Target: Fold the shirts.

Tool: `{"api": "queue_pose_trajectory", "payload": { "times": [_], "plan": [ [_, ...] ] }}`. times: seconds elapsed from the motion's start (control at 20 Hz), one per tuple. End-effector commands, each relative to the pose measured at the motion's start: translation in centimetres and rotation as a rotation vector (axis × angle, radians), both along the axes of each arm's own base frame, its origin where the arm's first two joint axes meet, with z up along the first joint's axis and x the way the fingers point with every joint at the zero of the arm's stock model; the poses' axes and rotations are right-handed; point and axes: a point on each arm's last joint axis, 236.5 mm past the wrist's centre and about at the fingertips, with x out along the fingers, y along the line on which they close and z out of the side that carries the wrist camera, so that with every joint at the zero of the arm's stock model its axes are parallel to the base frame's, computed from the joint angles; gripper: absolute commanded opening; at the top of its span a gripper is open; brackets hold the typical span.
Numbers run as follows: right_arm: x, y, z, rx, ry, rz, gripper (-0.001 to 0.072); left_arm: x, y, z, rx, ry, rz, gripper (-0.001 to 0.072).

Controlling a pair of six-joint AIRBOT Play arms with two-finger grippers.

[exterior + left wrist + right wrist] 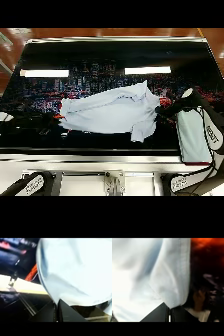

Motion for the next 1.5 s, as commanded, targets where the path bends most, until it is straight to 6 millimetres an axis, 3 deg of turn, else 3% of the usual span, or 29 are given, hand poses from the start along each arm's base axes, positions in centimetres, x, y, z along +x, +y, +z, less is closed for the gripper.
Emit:
{"api": "queue_pose_trajectory", "payload": {
  "times": [0.0, 0.1, 0.15, 0.25, 0.35, 0.4, 0.45, 0.55, 0.65, 0.8, 0.9, 1.05, 1.2, 1.35, 1.45],
  "plan": [
    [3.9, 0.1, 7.0, -0.017, -0.259, 0.102, 0.0061, 3.9, 1.4, 7.8, 0.08, -0.228, 0.001, 0.0039],
    [7.5, 0.5, 17.4, -0.043, -0.588, 0.19, 0.006, 6.3, 2.5, 17.8, 0.183, -0.479, -0.002, 0.0039],
    [8.6, 0.4, 23.3, -0.081, -0.749, 0.205, 0.006, 6.7, 2.7, 24.4, 0.241, -0.636, -0.005, 0.004],
    [8.6, 0.2, 37.0, -0.185, -1.095, 0.198, 0.0061, 5.1, 2.4, 37.3, 0.349, -0.941, 0.008, 0.004],
    [4.8, 0.4, 50.3, -0.278, -1.429, 0.157, 0.0061, 0.5, 1.3, 49.7, 0.437, -1.247, 0.053, 0.004],
    [1.8, 0.6, 56.0, -0.323, -1.584, 0.131, 0.0061, -2.5, 0.5, 54.4, 0.471, -1.372, 0.068, 0.004],
    [-1.4, 0.6, 60.5, -0.361, -1.709, 0.088, 0.0061, -5.2, -0.3, 57.6, 0.501, -1.464, 0.074, 0.004],
    [-7.3, 0.3, 65.9, -0.4, -1.864, -0.021, 0.0061, -9.9, -0.7, 61.2, 0.59, -1.552, 0.109, 0.004],
    [-11.8, -0.3, 67.6, -0.445, -1.911, -0.09, 0.0061, -13.0, 0.6, 61.4, 0.652, -1.512, 0.2, 0.004],
    [-16.2, -0.4, 67.3, -0.492, -1.898, -0.102, 0.0061, -15.3, 2.0, 58.4, 0.784, -1.377, 0.213, 0.004],
    [-17.5, -0.1, 66.2, -0.489, -1.859, -0.092, 0.0061, -15.8, 2.3, 55.7, 0.814, -1.269, 0.178, 0.004],
    [-17.1, 0.0, 63.8, -0.477, -1.757, -0.065, 0.0061, -15.4, 2.5, 52.1, 0.813, -1.125, 0.115, 0.0041],
    [-14.2, -1.3, 58.8, -0.438, -1.511, -0.109, 0.0061, -13.9, 3.6, 47.9, 0.803, -0.967, 0.079, 0.0041],
    [-10.9, -3.0, 50.1, -0.448, -1.121, -0.037, 0.006, -11.4, 4.7, 41.6, 0.754, -0.763, 0.022, 0.0041],
    [-7.9, -3.5, 43.3, -0.4, -0.858, 0.013, 0.006, -9.4, 5.4, 35.9, 0.697, -0.609, -0.018, 0.0041]
  ]
}}
